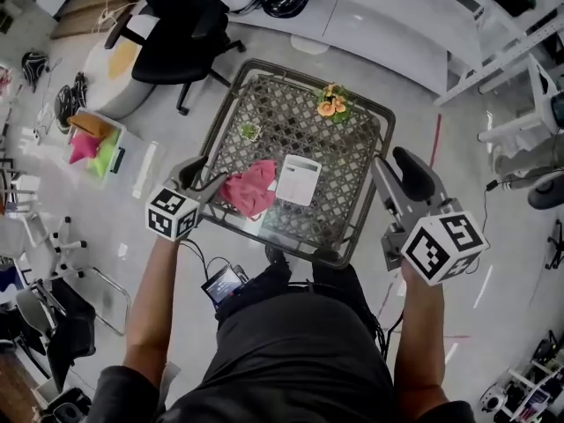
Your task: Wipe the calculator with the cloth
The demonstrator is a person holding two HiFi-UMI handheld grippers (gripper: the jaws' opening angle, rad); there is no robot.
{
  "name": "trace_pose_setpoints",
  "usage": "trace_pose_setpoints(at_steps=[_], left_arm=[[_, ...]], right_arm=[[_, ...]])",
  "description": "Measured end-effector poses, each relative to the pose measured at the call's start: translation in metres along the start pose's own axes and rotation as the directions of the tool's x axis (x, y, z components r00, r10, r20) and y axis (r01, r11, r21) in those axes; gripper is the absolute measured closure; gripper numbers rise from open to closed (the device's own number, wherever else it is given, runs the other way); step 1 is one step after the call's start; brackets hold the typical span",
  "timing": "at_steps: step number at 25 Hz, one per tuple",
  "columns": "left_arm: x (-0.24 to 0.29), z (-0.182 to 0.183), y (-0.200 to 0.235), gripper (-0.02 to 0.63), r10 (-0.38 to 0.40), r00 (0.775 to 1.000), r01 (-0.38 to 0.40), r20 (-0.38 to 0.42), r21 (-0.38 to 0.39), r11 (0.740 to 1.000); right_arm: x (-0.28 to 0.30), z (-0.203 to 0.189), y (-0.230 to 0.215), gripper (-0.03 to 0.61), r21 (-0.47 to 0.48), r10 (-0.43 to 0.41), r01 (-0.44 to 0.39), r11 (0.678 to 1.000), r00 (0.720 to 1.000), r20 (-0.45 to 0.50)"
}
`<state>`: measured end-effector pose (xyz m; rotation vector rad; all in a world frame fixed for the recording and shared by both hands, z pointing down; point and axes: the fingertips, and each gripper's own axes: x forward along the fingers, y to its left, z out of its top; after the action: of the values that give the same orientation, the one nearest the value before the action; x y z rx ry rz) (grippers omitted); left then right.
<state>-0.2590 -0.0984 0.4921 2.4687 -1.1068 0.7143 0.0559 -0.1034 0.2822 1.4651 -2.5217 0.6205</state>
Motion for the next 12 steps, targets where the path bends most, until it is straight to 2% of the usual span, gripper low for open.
trace_pose_setpoints(at_steps=[3,5,8,12], left_arm=[[-0.038,0.036,0.009,0.351,0.071,0.992,-0.074,0.101,0.026,0.997],[-0.065,0.057,0.014,0.345,0.111,0.980,-0.117,0.166,0.027,0.993],[-0.101,0.089,0.020,0.344,0.175,0.947,-0.186,0.268,0.017,0.982],[-0.148,0.126,0.018,0.344,0.237,0.896,-0.269,0.375,0.034,0.963]], right_arm=[[-0.016,0.017,0.012,0.396,-0.020,-0.010,0.011,1.000,0.999,0.050],[-0.028,0.026,0.020,0.396,-0.032,-0.017,0.020,0.999,0.996,0.088],[-0.039,0.046,0.027,0.397,-0.057,0.007,0.003,0.998,0.986,0.164],[-0.062,0.075,0.042,0.396,-0.094,0.057,-0.032,0.995,0.958,0.280]])
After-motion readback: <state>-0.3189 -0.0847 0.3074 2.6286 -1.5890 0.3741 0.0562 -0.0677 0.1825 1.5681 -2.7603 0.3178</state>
